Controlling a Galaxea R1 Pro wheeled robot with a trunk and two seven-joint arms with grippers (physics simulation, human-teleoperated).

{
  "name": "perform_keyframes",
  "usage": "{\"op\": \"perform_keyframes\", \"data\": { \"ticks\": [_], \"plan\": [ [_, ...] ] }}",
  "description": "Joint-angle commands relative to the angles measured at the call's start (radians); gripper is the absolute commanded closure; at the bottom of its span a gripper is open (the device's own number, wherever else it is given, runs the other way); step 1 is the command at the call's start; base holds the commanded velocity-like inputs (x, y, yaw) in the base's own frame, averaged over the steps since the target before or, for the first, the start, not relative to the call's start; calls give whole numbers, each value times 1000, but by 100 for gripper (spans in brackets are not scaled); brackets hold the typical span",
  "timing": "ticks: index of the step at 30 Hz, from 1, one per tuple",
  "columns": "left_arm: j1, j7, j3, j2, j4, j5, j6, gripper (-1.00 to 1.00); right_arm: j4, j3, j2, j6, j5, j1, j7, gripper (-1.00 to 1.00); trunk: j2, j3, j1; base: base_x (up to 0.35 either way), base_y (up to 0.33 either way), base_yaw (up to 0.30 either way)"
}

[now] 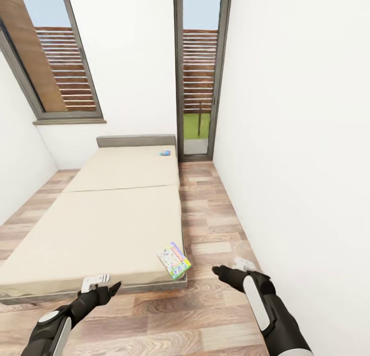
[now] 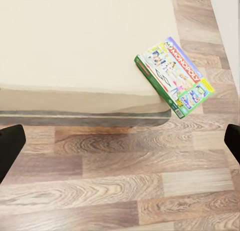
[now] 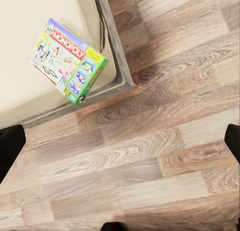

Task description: Put all the toys in the child's room - the three board games (two on the bed and one on the table), the two jigsaw puzzles on the table, and the tennis ball on the table - inside the toy box on the table in the child's room.

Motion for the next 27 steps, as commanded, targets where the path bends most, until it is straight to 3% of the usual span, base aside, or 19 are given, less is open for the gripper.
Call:
{"op": "perform_keyframes", "data": {
  "ticks": [1, 4, 7, 19, 24, 27],
  "plan": [
    [-1, -6, 2, 0, -1, 1, 7, -100, 11, -14, 0, 5, -18, -1, 8, -100, -2, -1, 1, 0, 281, -226],
    [-1, -7, 2, 0, -1, 1, 7, -100, 75, -61, -2, 2, -44, -1, 71, -100, -2, 2, 1, 0, 281, -223],
    [-1, -7, 2, 0, -1, 1, 7, -100, 108, -76, -3, -2, -52, -1, 91, -100, -2, 5, 1, 0, 282, -157],
    [-1, -7, 2, 0, -1, 1, 7, -100, 137, -87, -3, -33, -59, -1, 117, -100, -2, 6, 1, 0, 116, -24],
    [-1, -7, 2, 0, -1, 1, 7, -100, 139, -88, -4, -34, -67, -1, 178, -100, -2, 6, 1, 0, 8, -1],
    [-1, -7, 2, 0, -1, 1, 7, -100, 142, -90, -10, -32, -81, -1, 267, -100, -2, 6, 1, 0, 2, 0]
  ]
}}
